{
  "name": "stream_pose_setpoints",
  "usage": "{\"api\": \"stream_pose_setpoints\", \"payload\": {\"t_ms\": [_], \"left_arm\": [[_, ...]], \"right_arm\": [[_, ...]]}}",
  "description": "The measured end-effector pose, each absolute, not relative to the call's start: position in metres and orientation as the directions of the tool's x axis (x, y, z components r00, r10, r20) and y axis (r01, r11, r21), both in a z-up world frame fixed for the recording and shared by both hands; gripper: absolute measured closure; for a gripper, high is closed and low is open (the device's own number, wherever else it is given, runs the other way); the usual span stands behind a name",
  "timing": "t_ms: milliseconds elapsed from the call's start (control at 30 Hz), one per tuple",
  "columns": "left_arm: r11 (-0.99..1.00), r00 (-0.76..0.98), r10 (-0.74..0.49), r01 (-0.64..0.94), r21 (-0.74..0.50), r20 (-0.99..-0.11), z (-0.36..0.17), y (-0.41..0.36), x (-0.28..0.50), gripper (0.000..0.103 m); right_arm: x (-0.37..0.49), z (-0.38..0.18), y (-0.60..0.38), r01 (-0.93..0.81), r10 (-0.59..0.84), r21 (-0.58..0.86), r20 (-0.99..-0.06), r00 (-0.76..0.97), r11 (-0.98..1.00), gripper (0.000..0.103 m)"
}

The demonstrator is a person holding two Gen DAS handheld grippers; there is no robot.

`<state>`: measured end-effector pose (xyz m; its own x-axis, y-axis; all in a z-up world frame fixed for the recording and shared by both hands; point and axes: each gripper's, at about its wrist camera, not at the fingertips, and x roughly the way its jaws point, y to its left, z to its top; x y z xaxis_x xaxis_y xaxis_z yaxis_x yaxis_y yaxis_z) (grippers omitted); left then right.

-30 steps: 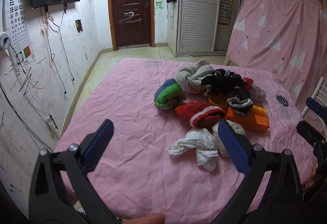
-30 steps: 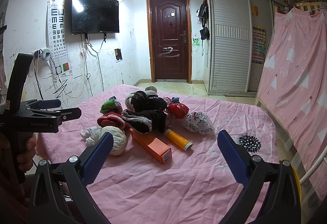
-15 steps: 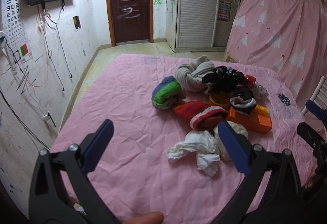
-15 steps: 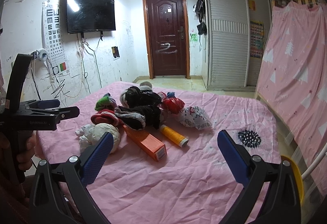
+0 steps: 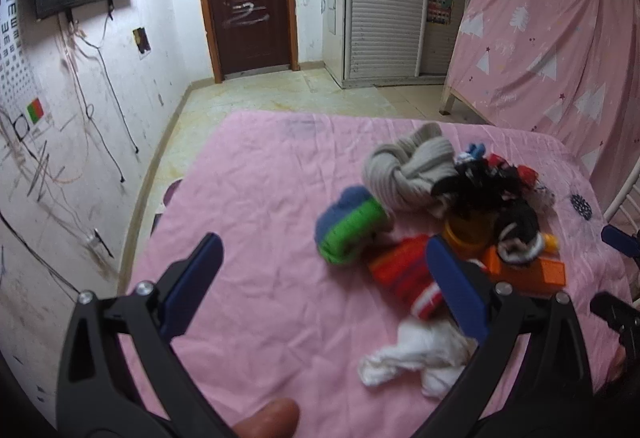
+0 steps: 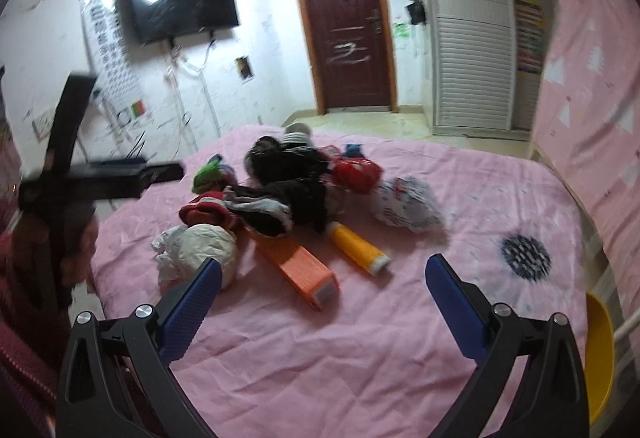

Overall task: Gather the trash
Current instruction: 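Reach the left tool to the blue-green sock and close on it while the right tool grasps the black bag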

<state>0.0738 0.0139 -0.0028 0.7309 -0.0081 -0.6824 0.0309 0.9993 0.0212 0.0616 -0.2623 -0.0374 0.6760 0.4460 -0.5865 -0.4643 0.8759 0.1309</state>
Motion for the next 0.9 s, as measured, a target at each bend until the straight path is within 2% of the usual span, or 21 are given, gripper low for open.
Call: {"api": "stream_pose_setpoints", "payload": {"t_ms": [100, 267, 367, 433, 467, 500, 533, 600, 700, 767, 900], "left_arm": [[0.998, 0.705, -0.028, 0.063, 0.023, -0.709, -0.007, 0.014, 0.092, 0.006], [0.993, 0.640, -0.078, 0.115, -0.005, -0.764, -0.023, 0.010, 0.115, 0.020], [0.991, 0.614, -0.092, 0.135, -0.011, -0.784, -0.029, 0.009, 0.123, 0.034], [0.990, 0.598, -0.095, 0.144, -0.011, -0.795, -0.033, 0.007, 0.128, 0.052], [0.988, 0.591, -0.104, 0.151, -0.017, -0.800, -0.035, 0.007, 0.130, 0.056], [0.988, 0.585, -0.106, 0.155, -0.018, -0.804, -0.037, 0.007, 0.131, 0.066], [0.988, 0.587, -0.099, 0.152, -0.010, -0.803, -0.038, 0.007, 0.131, 0.070], [0.988, 0.592, -0.095, 0.153, -0.004, -0.800, -0.041, 0.008, 0.130, 0.074], [0.988, 0.598, -0.098, 0.156, -0.004, -0.796, -0.041, 0.011, 0.129, 0.077], [0.988, 0.600, -0.099, 0.155, -0.005, -0.794, -0.041, 0.013, 0.129, 0.078], [0.988, 0.606, -0.099, 0.155, -0.004, -0.790, -0.039, 0.014, 0.128, 0.079]], "right_arm": [[0.073, -0.033, -0.249, -0.491, 0.460, 0.126, -0.600, 0.655, 0.862, 0.008], [0.092, -0.029, -0.222, -0.526, 0.476, 0.118, -0.620, 0.623, 0.842, 0.008], [0.107, -0.028, -0.211, -0.519, 0.467, 0.118, -0.634, 0.617, 0.846, 0.009], [0.117, -0.029, -0.207, -0.511, 0.468, 0.132, -0.639, 0.611, 0.849, 0.010], [0.124, -0.030, -0.207, -0.503, 0.468, 0.148, -0.647, 0.602, 0.852, 0.015], [0.128, -0.032, -0.206, -0.496, 0.467, 0.158, -0.653, 0.596, 0.854, 0.020], [0.133, -0.034, -0.206, -0.490, 0.467, 0.170, -0.662, 0.586, 0.855, 0.029], [0.142, -0.040, -0.206, -0.487, 0.495, 0.226, -0.678, 0.543, 0.843, 0.036], [0.145, -0.044, -0.204, -0.499, 0.526, 0.267, -0.685, 0.504, 0.825, 0.045], [0.145, -0.043, -0.206, -0.498, 0.534, 0.278, -0.679, 0.504, 0.822, 0.056], [0.142, -0.041, -0.211, -0.487, 0.543, 0.294, -0.662, 0.517, 0.822, 0.058]]}}
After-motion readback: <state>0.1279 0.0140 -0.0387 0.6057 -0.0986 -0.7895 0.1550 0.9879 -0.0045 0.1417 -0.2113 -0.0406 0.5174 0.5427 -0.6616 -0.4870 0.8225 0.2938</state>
